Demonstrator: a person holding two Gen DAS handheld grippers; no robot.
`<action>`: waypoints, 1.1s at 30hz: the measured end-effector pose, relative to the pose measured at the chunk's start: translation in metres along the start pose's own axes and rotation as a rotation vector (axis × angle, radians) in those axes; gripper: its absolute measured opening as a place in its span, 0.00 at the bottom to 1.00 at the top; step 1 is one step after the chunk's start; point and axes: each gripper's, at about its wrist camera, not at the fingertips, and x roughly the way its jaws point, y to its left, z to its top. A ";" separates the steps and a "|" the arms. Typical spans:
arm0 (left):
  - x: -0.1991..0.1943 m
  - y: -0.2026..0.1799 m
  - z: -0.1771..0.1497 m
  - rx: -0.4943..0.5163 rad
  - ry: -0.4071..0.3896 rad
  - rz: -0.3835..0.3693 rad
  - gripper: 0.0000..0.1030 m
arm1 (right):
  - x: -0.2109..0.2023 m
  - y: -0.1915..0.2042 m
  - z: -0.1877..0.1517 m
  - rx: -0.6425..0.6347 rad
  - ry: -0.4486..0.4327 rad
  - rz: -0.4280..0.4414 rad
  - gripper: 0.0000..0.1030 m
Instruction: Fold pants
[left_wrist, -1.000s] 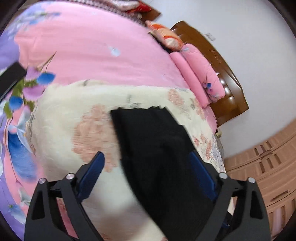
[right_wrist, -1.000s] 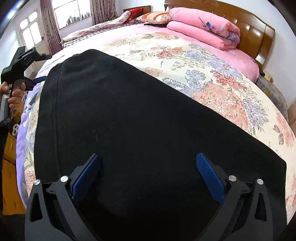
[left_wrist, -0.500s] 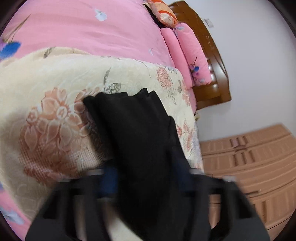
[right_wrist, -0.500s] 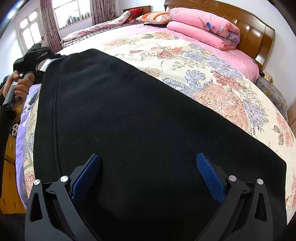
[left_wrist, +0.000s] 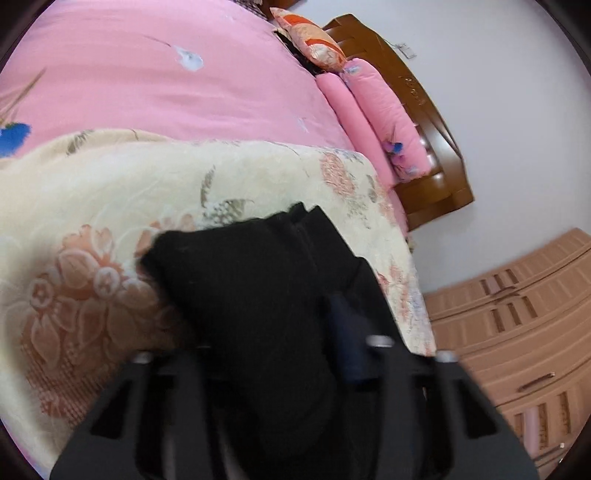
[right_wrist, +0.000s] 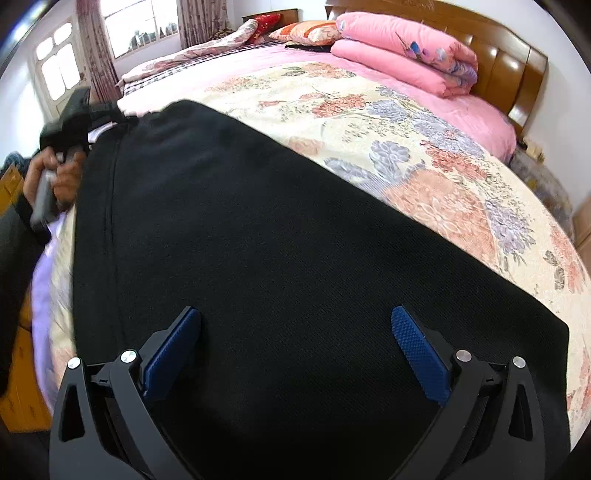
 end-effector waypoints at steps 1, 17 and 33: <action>-0.005 -0.002 0.000 0.005 -0.015 -0.004 0.25 | -0.002 0.004 0.008 -0.002 -0.010 0.040 0.96; -0.038 -0.039 0.015 0.179 -0.073 0.074 0.17 | 0.084 0.100 0.099 -0.325 0.050 0.130 0.96; -0.091 -0.234 -0.113 0.799 -0.327 0.167 0.16 | 0.013 0.035 0.081 0.027 -0.155 0.206 0.96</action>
